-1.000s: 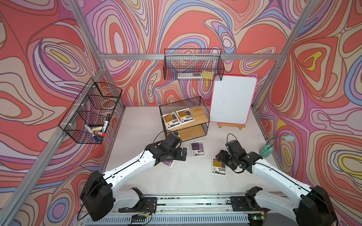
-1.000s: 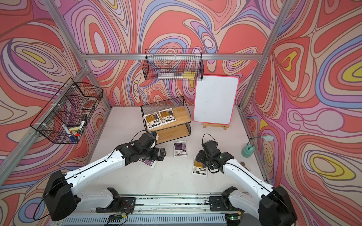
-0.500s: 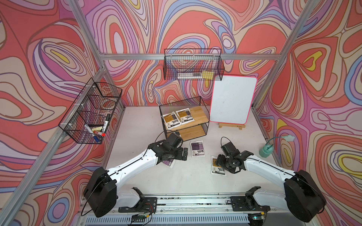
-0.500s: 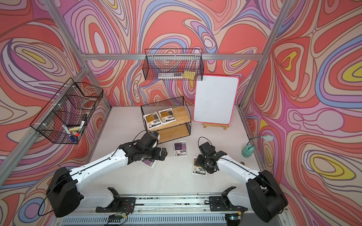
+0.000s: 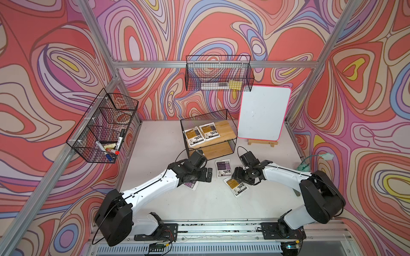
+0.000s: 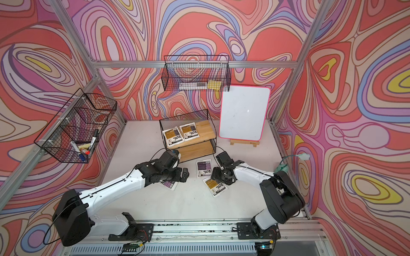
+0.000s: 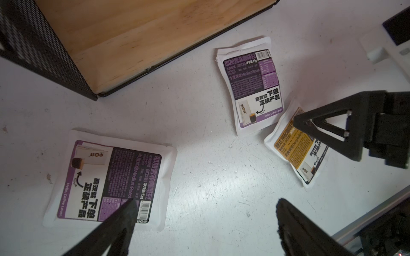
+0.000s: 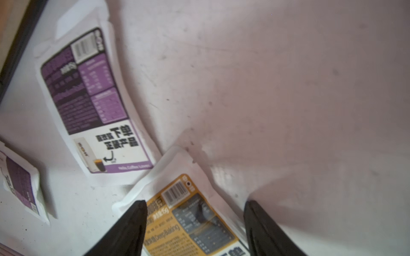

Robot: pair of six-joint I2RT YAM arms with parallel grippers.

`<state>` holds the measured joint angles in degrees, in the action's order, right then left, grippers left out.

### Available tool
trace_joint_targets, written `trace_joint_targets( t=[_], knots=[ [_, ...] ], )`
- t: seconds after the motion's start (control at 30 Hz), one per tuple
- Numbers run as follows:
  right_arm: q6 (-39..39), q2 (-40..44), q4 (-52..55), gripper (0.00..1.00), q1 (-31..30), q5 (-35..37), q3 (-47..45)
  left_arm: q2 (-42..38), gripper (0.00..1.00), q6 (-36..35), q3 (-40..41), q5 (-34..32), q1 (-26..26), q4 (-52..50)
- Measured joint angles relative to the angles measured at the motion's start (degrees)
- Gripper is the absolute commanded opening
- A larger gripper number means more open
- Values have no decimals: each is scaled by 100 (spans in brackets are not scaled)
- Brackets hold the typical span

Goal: Place the bagged coffee beans on the shelf by color
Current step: Move the bagged coffee beans to the center of the board.

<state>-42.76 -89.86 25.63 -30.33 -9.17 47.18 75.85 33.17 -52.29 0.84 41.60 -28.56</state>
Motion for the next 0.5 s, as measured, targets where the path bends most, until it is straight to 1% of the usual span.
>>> trace_joint_targets(
  t=[0.13, 0.23, 0.37, 0.5],
  knots=[
    [46, -426, -149, 70, -295, -101, 426, 0, 99, 15, 2, 2, 0, 11],
    [22, -564, -240, 70, -448, -170, 610, 0, 99, 24, 11, 4, 0, 11],
    [-83, -400, -245, 72, -474, -129, 643, 0, 99, -24, 42, 50, 0, 9],
    [-166, 74, -101, 73, -444, -4, 625, 0, 99, -83, 98, 164, 0, 15]
  ],
)
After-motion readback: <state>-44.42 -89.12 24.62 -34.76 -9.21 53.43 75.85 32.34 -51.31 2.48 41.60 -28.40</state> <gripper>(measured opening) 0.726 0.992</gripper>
